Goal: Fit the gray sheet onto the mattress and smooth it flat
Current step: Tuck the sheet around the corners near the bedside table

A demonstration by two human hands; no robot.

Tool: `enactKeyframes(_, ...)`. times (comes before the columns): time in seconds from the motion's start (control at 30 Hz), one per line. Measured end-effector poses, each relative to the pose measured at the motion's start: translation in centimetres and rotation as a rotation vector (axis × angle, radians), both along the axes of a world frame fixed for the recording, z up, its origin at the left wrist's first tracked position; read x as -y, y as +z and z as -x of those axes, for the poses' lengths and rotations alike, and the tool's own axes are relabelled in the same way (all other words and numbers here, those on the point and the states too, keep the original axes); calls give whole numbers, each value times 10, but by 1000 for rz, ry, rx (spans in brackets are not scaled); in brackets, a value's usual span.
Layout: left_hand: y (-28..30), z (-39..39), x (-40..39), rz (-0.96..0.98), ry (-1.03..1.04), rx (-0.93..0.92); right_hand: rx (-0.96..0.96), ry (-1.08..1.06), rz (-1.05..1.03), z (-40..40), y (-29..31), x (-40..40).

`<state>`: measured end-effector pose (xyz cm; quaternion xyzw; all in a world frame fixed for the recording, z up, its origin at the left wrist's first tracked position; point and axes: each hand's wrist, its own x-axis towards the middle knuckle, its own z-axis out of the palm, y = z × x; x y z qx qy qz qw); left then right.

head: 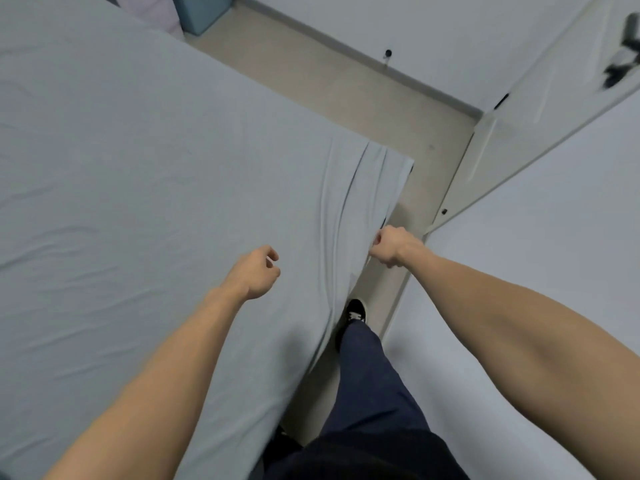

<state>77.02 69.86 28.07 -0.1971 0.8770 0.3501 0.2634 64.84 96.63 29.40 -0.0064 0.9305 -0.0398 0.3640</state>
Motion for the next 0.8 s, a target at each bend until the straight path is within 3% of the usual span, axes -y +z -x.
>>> enactKeyframes(0.17, -34, 116, -49, 5, -78, 75, 39, -119, 79, 121, -62, -45)
enactKeyframes(0.27, -78, 216, -104, 7, -130, 159, 65, -224, 150, 223, -129, -87)
enactKeyframes(0.47, -151, 387, -213, -23, -281, 256, 109, -405, 136, 374, -217, -154)
enactKeyframes(0.67, -222, 512, -250, 57, -401, 194, 114, -466, 124, 458, -312, -155)
enactKeyframes(0.8, -251, 539, -253, 66, -372, 219, 3, -436, 94, 463, -339, -159)
